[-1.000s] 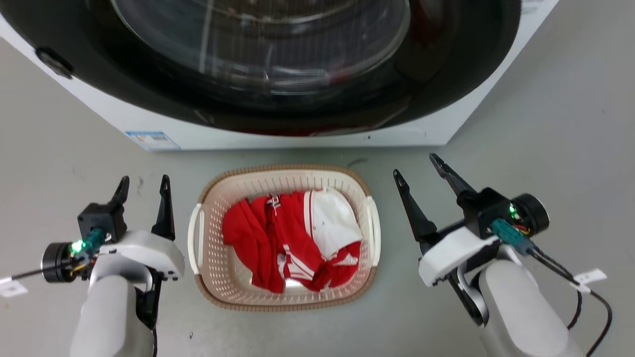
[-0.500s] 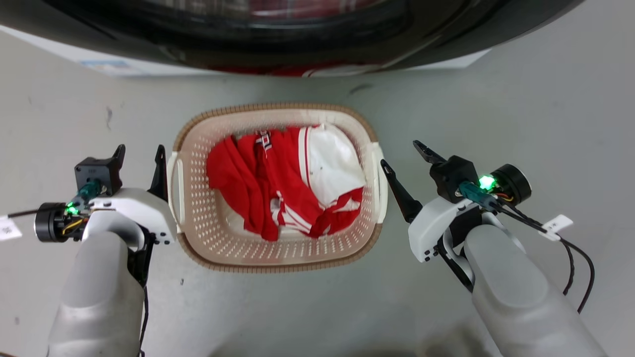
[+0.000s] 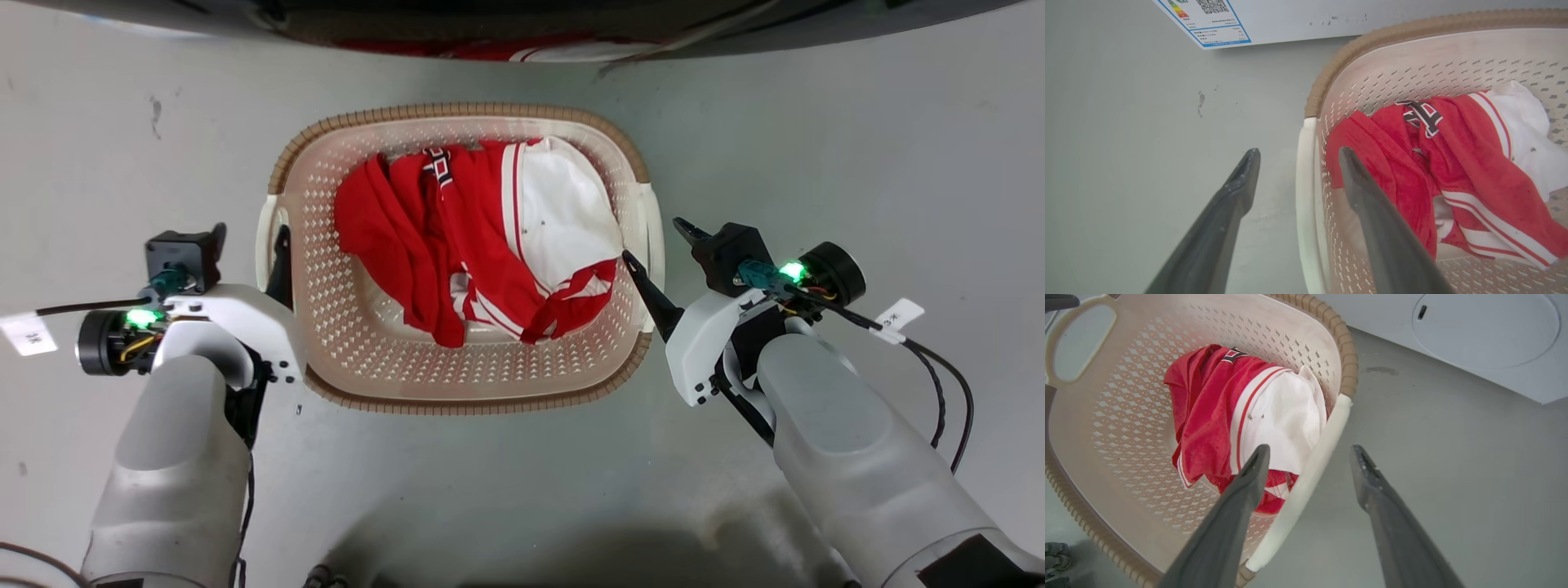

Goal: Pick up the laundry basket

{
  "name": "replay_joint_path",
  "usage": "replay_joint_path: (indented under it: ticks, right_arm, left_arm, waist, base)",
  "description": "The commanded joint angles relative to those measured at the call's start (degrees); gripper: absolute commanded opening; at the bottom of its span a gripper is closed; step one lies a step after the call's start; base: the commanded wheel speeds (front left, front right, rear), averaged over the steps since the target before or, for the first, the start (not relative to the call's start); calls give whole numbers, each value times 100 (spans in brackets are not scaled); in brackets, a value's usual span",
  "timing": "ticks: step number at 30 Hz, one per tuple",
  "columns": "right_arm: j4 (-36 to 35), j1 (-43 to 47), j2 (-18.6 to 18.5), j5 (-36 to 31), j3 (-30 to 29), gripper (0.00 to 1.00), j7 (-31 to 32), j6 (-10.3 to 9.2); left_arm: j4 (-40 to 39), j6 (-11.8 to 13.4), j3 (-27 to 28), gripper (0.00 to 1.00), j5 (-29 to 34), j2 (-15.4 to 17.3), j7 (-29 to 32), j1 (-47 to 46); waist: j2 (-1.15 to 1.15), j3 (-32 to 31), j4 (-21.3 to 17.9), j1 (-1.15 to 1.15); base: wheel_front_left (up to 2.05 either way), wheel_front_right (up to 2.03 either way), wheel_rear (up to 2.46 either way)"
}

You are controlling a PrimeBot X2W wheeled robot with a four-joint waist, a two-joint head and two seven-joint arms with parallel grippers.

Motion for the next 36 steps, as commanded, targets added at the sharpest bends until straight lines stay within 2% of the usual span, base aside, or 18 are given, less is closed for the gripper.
replay_joint_path:
  ticks: [1, 17, 18, 19, 20, 29, 36]
  right_arm:
    - [84, -112, -7, 47, 59, 100, -13, -4]
    - [584, -407, -6, 649, 708, 100, -13, -4]
    - [589, -421, -6, 677, 748, 52, -13, -4]
    - [580, -450, -6, 694, 775, 12, -13, -3]
    - [582, -465, -6, 716, 804, 0, -13, -4]
    - [700, -380, 33, 962, 1114, 0, -17, 6]
    - [910, -195, 34, 1240, 1392, 0, -17, 7]
  left_arm:
    - [48, -5, -24, 100, -8, -18, -14, -84]
    - [870, -9, -374, 100, -125, -82, -14, -444]
    - [931, -9, -396, 43, -147, -104, -14, -467]
    - [958, -9, -417, 0, -156, -111, -14, -505]
    - [1000, -9, -459, 0, -156, -121, -14, -525]
    - [1144, 0, -786, 0, -463, -270, -10, -479]
    - [1294, -2, -1152, 0, -819, -367, -11, -264]
  waist:
    - [0, 81, 33, -1]
    - [0, 381, 85, -1]
    - [0, 382, 85, -1]
    - [0, 385, 85, -1]
    - [0, 386, 84, -1]
    - [0, 160, 131, -1]
    - [0, -404, 90, -1]
  base:
    - [0, 0, 0]
    - [0, 0, 0]
    - [0, 0, 0]
    - [0, 0, 0]
    - [0, 0, 0]
    - [0, 0, 0]
    - [0, 0, 0]
